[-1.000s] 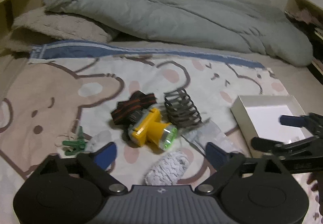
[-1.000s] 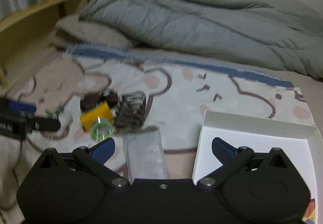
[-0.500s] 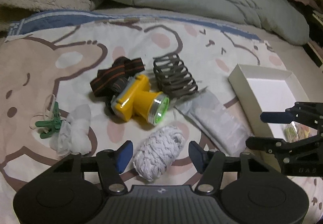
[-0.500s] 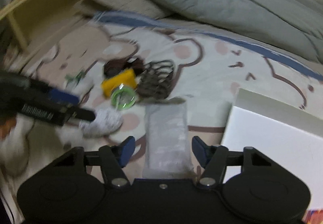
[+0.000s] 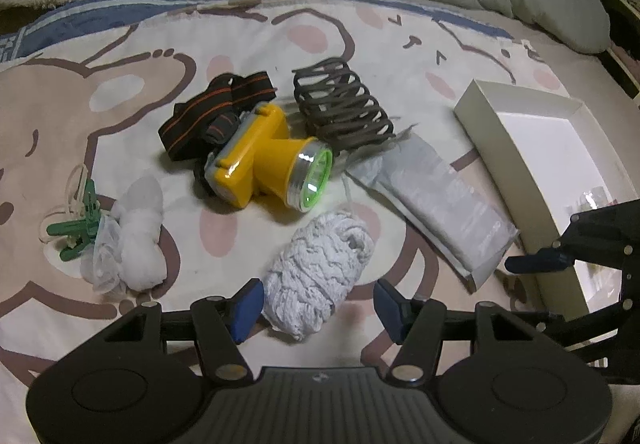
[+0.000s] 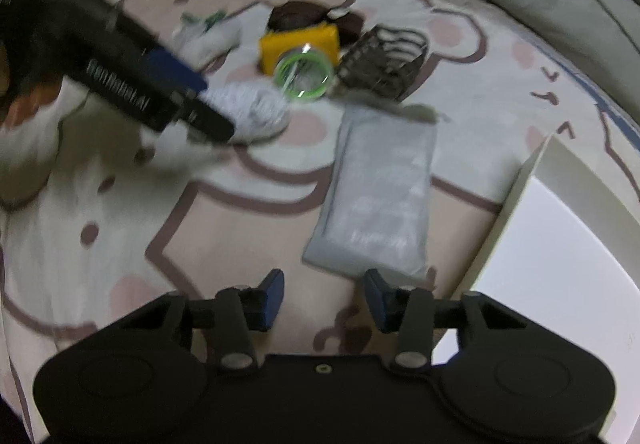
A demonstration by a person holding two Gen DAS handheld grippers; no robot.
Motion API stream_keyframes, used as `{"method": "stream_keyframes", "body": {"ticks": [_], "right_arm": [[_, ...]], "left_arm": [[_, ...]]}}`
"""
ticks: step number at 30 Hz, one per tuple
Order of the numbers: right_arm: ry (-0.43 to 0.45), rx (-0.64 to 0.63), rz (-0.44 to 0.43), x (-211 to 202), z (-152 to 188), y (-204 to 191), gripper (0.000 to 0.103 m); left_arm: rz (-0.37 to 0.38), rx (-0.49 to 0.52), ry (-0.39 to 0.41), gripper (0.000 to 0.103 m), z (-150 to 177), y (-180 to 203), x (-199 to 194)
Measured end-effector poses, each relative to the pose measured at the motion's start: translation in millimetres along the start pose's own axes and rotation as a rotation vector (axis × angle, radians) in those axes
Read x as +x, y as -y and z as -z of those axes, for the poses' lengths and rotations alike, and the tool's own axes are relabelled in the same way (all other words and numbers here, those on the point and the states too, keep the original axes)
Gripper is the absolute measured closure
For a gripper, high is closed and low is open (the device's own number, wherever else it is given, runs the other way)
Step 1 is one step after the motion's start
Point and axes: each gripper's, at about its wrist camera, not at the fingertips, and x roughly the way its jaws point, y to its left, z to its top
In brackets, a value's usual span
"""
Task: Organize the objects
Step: 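Grasp the white rope bundle with left tool while right tool grasps the grey foil packet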
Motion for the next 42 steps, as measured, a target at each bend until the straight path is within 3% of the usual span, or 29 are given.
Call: {"method": "stream_keyframes", "body": {"ticks": [2, 7, 10, 12, 15, 20, 24, 28, 34, 37, 42], "right_arm": [[-0.016, -0.035, 0.011, 2, 3, -3, 0.068], [0.016, -0.081, 0.048, -2, 1, -4, 0.068], [0.089, -0.073, 0.041, -11, -4, -1, 0.057], [0.111, -0.073, 0.052, -10, -7, -1, 0.054], [0.097, -0.075, 0.053, -1, -10, 2, 0.055], [0.041, -0.129, 0.023, 7, -3, 0, 0.055], [0.019, -0.2, 0.025, 7, 6, -6, 0.066], [0.017, -0.259, 0.065, 10, 8, -11, 0.085], [0.027, -0.278, 0.098, 5, 9, -17, 0.095], [0.041, -0.263, 0.066, -4, 12, -22, 0.101], [0.065, -0.258, -0.008, -23, 22, -37, 0.102]], "left_arm": [[-0.016, 0.005, -0.021, 0.042, 1, 1, 3], [-0.016, 0.018, -0.028, 0.043, 3, 0, 5], [-0.012, 0.036, -0.037, 0.047, 4, 2, 7], [-0.015, 0.047, -0.042, 0.052, 5, 5, 7], [-0.025, 0.057, -0.044, 0.061, 6, 5, 7], [-0.012, 0.062, -0.058, 0.064, 7, 2, 6], [-0.023, 0.09, -0.076, 0.065, 11, 4, 10], [-0.027, 0.086, -0.068, 0.069, 12, 3, 8], [-0.013, 0.049, -0.04, 0.072, 16, -1, -2], [0.003, 0.025, -0.033, 0.073, 24, -4, -8], [0.019, -0.009, -0.033, 0.073, 44, -10, -18]]}}
